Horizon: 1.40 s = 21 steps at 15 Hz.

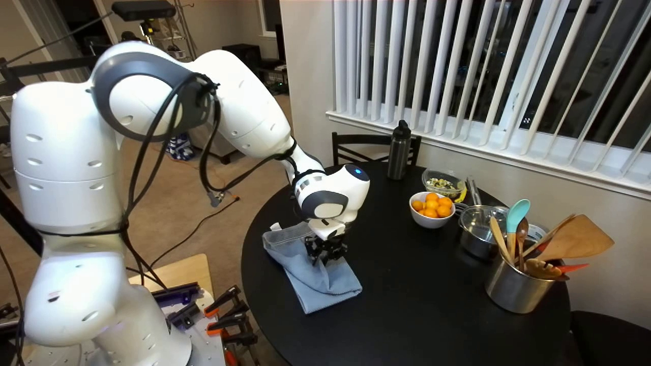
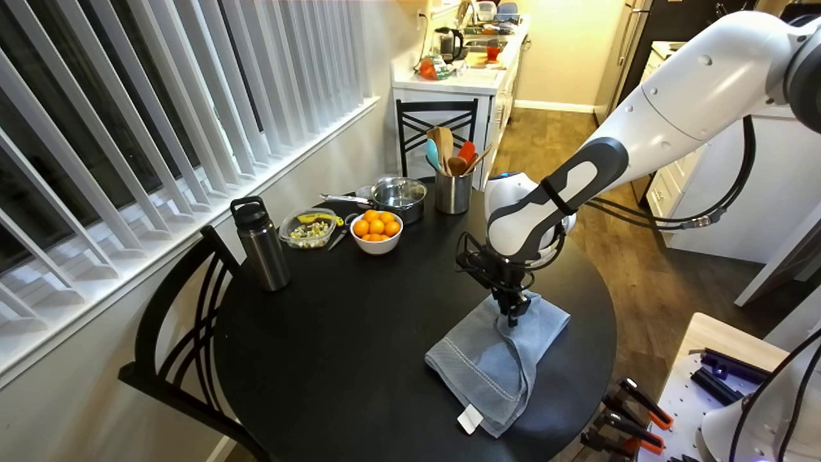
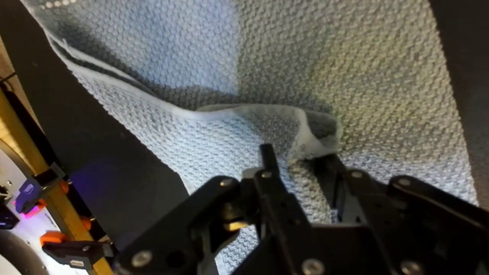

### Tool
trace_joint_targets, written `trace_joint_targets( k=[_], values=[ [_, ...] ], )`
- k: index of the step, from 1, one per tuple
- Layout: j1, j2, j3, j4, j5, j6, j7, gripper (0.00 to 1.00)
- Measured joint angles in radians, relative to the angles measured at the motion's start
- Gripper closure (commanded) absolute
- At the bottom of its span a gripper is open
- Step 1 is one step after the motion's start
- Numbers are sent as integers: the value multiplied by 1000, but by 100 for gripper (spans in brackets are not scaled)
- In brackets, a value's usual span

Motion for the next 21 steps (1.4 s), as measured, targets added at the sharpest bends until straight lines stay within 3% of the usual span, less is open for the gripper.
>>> trace_joint_targets(
  k=[3, 6, 14, 21],
  values=[
    [0, -1, -8, 1, 0, 0, 0, 100],
    [0, -18, -16, -1, 0, 0, 0, 97],
    [-5, -199, -23, -110, 0, -3, -55, 98],
    [-22, -244, -56, -221, -66, 32, -276, 98]
  ],
)
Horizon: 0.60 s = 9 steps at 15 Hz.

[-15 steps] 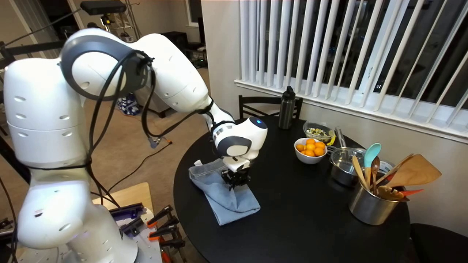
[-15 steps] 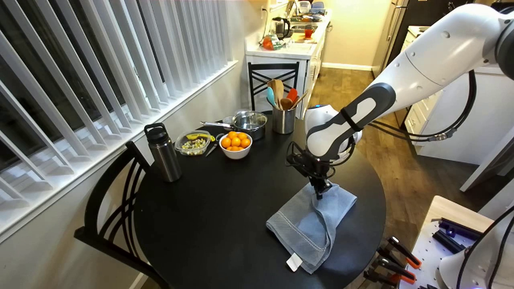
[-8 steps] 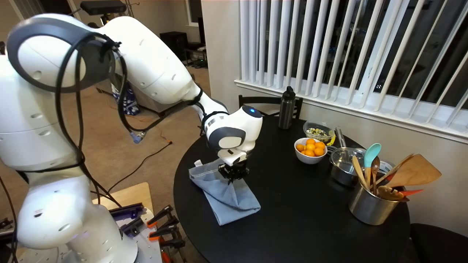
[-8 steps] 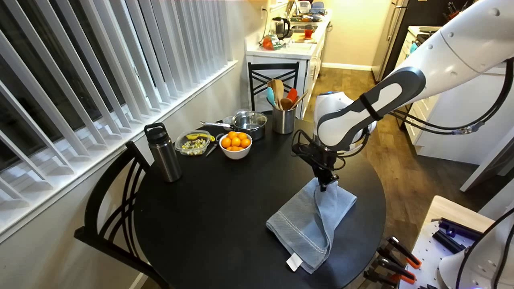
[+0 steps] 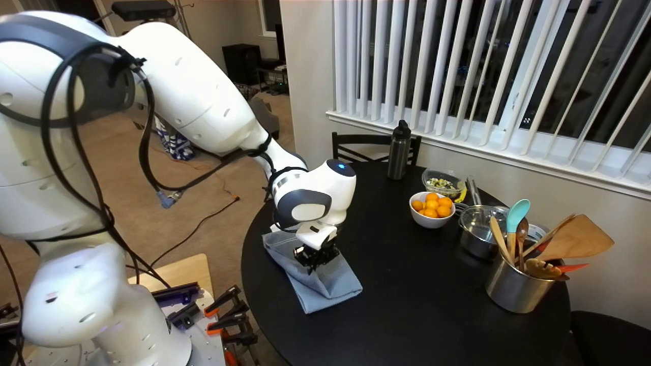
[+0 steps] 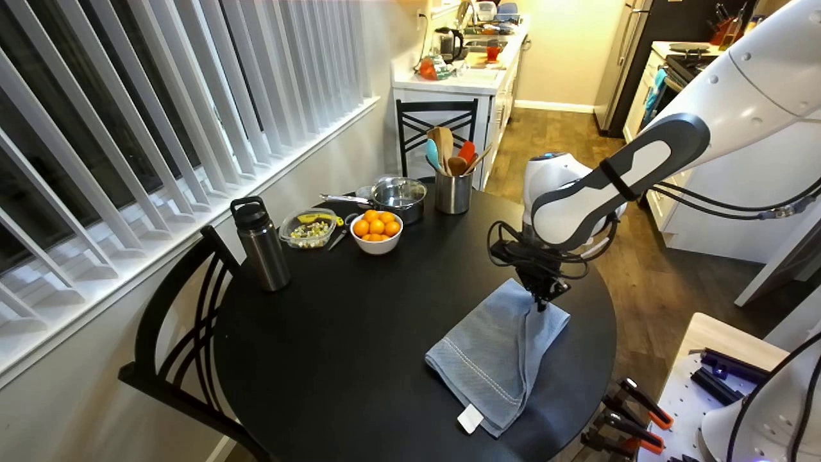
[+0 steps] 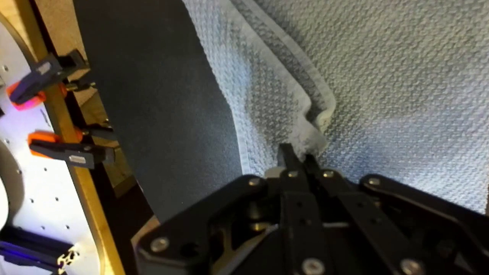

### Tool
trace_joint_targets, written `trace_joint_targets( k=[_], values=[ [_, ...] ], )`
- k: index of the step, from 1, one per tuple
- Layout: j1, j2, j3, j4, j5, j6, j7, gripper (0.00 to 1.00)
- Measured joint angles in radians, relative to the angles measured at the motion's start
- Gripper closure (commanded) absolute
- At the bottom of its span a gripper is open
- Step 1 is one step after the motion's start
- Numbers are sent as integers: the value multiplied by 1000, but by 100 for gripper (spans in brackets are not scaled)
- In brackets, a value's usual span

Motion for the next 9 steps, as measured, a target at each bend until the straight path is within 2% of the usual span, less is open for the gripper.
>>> trace_joint_targets(
  k=[4, 9],
  values=[
    [-17, 1, -18, -39, -27, 68, -139, 98],
    [-23, 1, -18, -60, -4, 78, -319, 98]
  ],
)
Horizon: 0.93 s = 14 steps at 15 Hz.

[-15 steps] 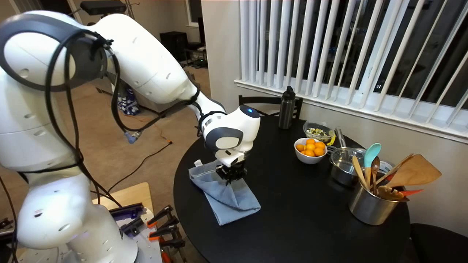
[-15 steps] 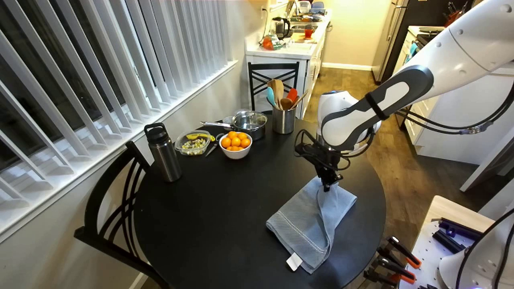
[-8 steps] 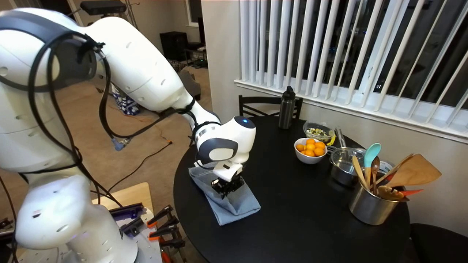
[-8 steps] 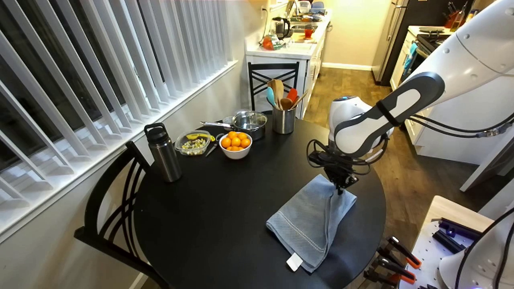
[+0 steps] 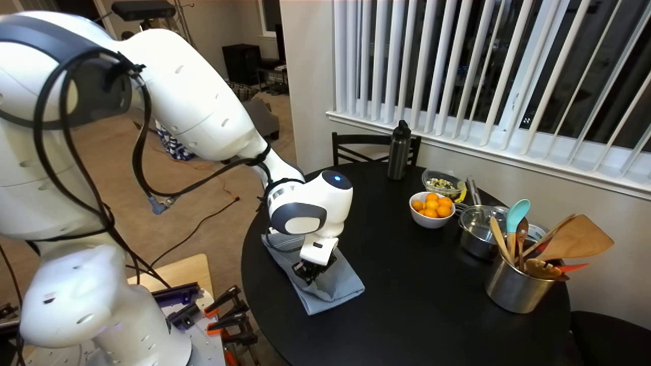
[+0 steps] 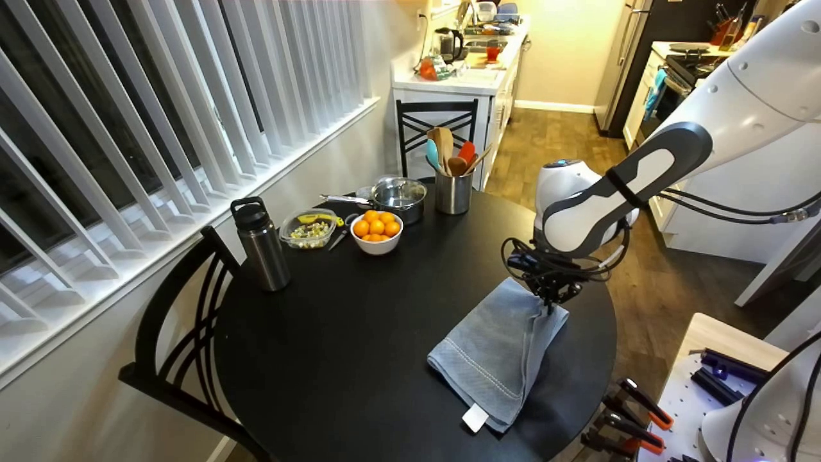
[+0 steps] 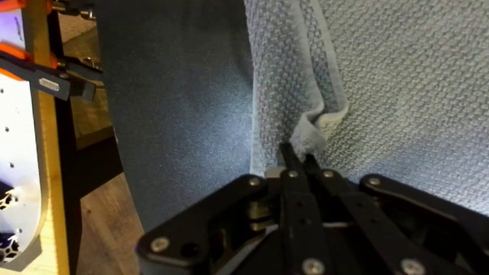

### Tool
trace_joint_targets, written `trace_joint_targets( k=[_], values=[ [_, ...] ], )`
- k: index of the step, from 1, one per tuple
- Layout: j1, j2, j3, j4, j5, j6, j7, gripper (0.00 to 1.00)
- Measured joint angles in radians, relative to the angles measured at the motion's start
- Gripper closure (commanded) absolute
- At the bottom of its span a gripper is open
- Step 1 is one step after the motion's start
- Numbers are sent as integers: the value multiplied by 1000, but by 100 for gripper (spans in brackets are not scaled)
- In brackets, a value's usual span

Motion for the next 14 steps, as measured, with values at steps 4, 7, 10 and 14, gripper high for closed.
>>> trace_joint_targets(
  k=[4, 7, 10, 14],
  values=[
    [-1, -4, 0, -13, 50, -1, -129, 98],
    [-5, -7, -4, -16, 58, -13, -185, 98],
    [-11, -9, -13, -16, 53, -33, -214, 98],
    [-16, -16, -26, -16, 48, -80, -276, 98]
  ],
)
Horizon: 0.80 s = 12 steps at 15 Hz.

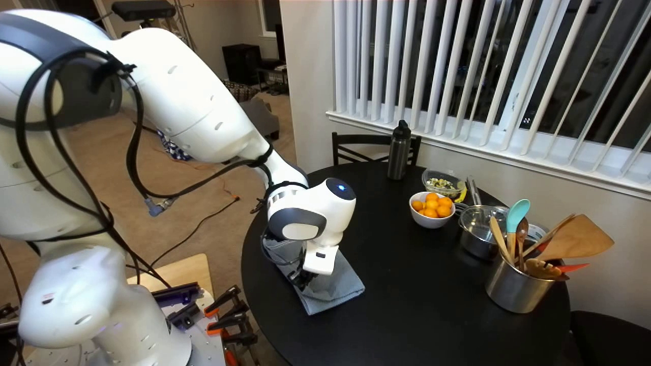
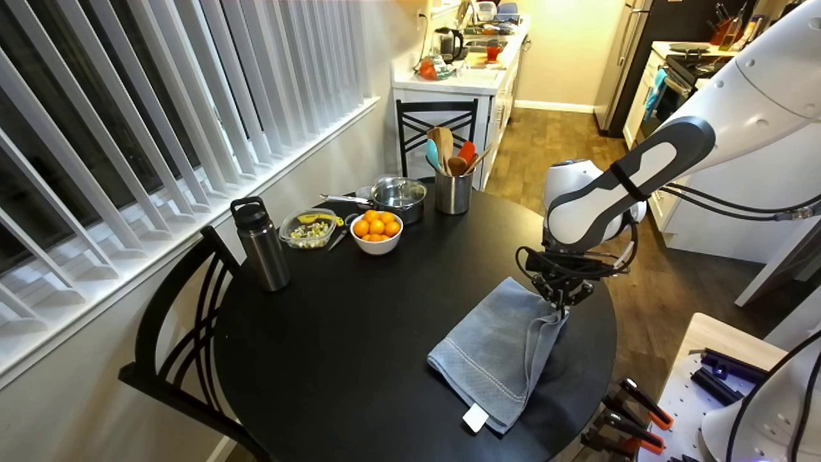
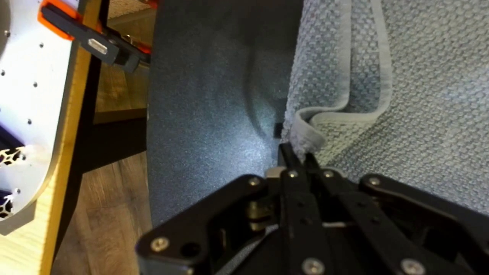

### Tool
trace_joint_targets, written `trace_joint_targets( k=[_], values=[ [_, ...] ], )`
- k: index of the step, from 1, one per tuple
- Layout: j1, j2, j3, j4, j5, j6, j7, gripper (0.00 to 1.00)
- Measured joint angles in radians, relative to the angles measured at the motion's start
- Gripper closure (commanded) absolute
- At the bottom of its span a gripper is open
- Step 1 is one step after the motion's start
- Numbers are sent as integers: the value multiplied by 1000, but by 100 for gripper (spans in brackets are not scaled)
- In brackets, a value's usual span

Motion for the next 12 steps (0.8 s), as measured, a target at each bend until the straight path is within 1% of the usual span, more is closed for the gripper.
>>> trace_joint_targets(
  k=[3, 6, 7, 8, 9, 12],
  values=[
    [0, -12, -1, -2, -12, -38, -47, 98],
    [1, -21, 0, -17, -77, -49, -51, 98],
    [1, -22, -1, -25, -103, -49, -51, 72],
    [1, -23, -1, -32, -125, -49, -51, 71],
    [1, -23, -1, -37, -141, -49, -49, 66],
    [1, -23, -1, -49, -171, -49, -47, 46]
  ],
)
